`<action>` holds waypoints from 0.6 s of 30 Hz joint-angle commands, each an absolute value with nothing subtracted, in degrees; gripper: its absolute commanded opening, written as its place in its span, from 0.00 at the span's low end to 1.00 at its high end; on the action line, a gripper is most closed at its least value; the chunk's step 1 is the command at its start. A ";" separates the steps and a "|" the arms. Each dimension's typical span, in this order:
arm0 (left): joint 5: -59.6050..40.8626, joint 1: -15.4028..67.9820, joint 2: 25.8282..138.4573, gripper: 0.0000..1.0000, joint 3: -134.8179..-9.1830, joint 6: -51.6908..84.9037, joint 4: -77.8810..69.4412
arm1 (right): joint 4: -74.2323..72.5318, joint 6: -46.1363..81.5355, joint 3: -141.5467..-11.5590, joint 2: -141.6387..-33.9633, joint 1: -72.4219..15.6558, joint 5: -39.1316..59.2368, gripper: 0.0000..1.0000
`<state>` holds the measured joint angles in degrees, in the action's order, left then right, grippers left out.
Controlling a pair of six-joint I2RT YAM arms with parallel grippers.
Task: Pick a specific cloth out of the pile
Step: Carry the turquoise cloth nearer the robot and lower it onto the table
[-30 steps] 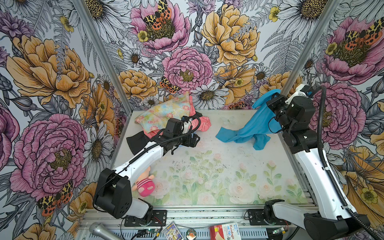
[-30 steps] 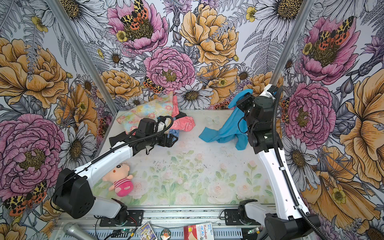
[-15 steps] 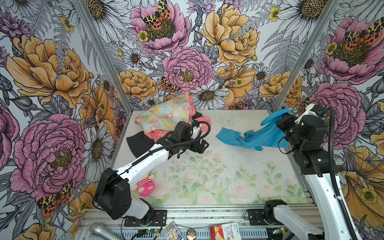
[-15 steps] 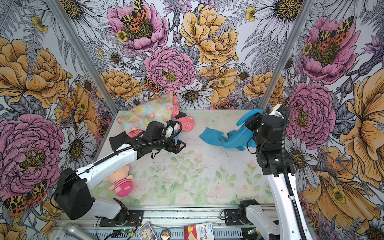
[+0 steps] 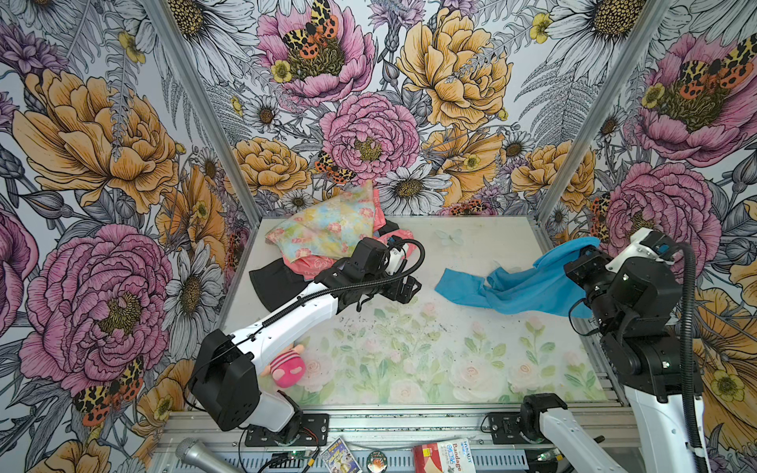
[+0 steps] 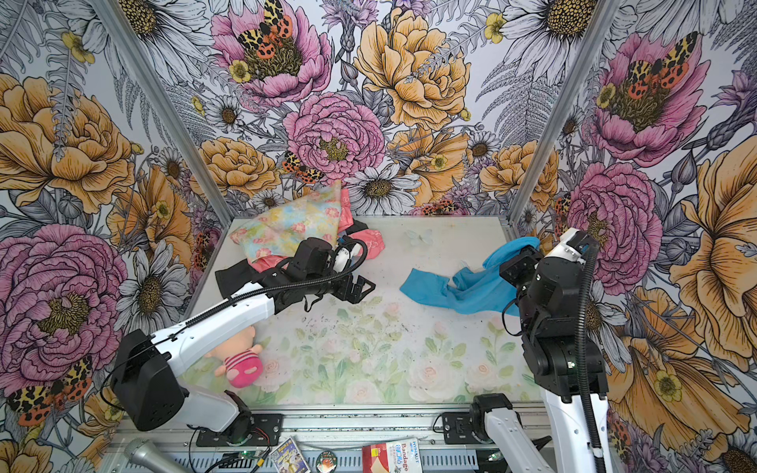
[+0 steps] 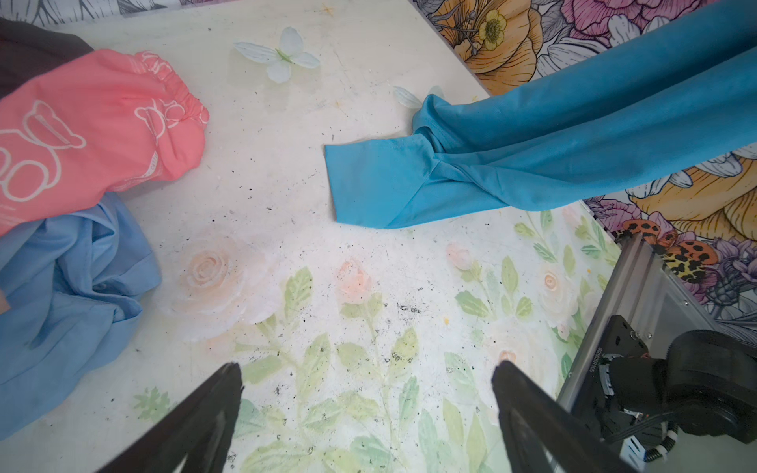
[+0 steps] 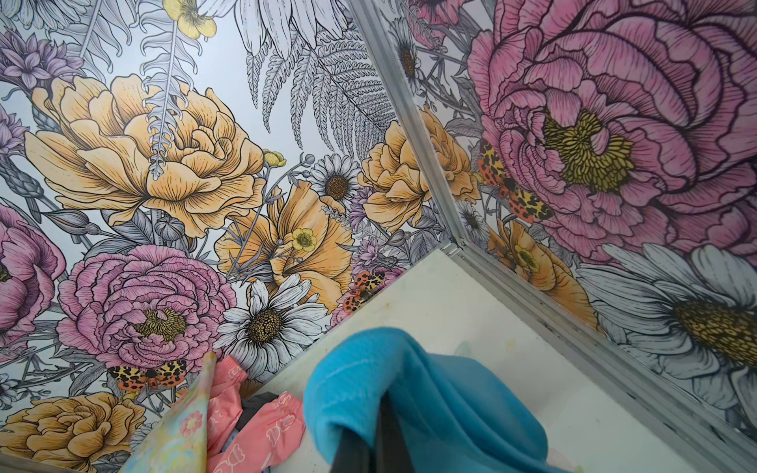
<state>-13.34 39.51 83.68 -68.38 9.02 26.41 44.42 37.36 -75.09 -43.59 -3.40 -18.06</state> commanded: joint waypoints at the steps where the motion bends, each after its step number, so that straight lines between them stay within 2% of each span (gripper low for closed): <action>1: -12.02 40.18 84.45 0.97 -69.75 9.53 26.52 | 45.51 35.35 -76.77 -43.72 -3.14 -19.62 0.00; 13: -10.21 39.70 83.35 0.97 -68.43 9.89 26.49 | 45.20 35.05 -70.98 -54.48 -3.71 -12.05 0.00; 18: -9.84 38.90 82.55 0.97 -67.35 10.53 26.41 | 43.18 34.73 -70.23 -60.21 -7.30 -10.77 0.00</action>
<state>-11.35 39.68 84.23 -68.18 9.45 26.41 44.93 35.88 -70.08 -59.09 -5.56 -12.73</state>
